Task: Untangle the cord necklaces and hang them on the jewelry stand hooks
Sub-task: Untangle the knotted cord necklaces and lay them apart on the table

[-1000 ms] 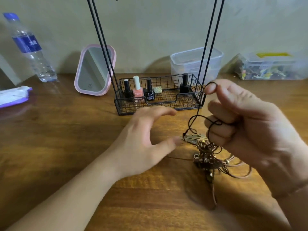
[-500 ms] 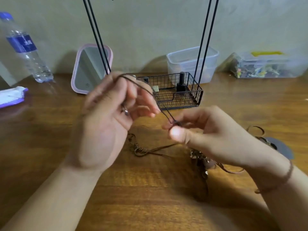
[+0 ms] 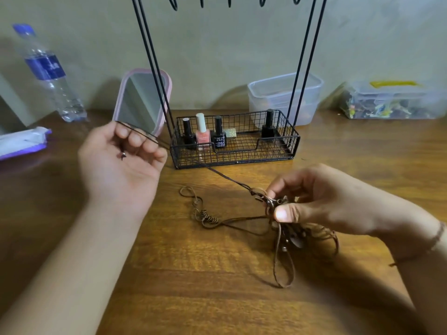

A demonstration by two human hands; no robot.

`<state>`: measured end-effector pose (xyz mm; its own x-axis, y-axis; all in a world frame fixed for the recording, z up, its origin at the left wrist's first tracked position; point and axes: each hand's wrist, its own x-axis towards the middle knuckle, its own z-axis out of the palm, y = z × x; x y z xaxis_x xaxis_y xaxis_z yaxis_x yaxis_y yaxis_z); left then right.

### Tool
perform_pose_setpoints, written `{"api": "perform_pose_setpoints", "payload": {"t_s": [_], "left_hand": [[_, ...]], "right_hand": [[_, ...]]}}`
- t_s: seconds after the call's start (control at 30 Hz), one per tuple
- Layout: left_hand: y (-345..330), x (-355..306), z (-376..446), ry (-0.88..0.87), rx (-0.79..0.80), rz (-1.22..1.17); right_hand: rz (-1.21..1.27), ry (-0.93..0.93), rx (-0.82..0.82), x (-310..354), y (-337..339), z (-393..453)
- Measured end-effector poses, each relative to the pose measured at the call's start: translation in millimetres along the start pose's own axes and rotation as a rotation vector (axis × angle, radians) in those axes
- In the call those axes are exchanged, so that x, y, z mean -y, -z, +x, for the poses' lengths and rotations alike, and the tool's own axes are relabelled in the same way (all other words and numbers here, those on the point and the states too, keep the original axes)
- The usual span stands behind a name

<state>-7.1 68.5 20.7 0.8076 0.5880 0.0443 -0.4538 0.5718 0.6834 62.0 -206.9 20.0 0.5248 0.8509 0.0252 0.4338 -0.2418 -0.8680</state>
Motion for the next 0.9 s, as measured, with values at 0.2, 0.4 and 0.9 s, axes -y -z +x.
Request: {"api": "perform_pose_setpoints", "payload": {"t_s": [0.2,0.4,0.9], "left_hand": [[-2,1,3,0.125,-0.197,0.464],[-8,17,-13,-0.172,0.119,1.732],[-20,36,-42,-0.089,0.74,1.165]], "right_hand": [[-0.101,-0.031,-0.042,-6,-1,0],[-0.079,0.002,-0.103,-2,-3,1],[0.225,-0.026,-0.117,-6,1,1]]}}
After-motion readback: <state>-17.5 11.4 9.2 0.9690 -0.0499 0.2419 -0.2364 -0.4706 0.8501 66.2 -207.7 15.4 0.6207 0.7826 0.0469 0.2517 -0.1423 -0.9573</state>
